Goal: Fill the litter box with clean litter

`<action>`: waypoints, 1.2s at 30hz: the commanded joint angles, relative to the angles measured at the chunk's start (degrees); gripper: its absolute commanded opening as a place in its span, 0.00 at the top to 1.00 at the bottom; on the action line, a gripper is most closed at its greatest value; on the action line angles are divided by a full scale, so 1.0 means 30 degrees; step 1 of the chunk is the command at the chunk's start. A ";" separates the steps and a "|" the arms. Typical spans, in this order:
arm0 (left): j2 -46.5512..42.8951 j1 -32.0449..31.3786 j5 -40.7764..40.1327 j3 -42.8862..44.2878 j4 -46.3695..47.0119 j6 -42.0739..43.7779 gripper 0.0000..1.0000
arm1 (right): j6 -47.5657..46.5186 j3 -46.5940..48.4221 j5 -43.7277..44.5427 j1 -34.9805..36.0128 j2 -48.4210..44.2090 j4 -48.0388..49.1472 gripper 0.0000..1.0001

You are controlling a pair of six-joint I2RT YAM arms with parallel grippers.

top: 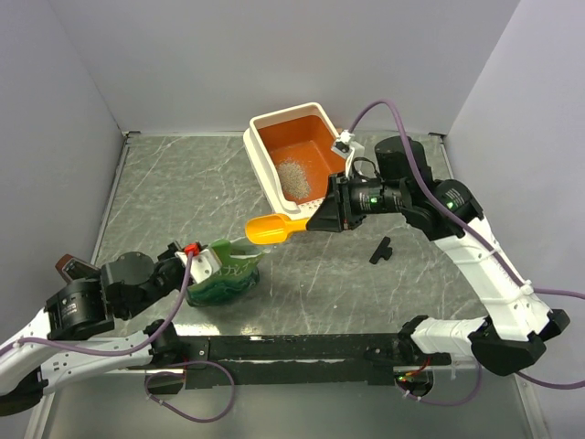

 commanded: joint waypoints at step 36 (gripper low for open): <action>0.0884 -0.0111 0.3077 -0.5483 0.9117 -0.3742 0.99 | -0.2340 0.0249 -0.0414 0.1766 0.8275 -0.0291 1.00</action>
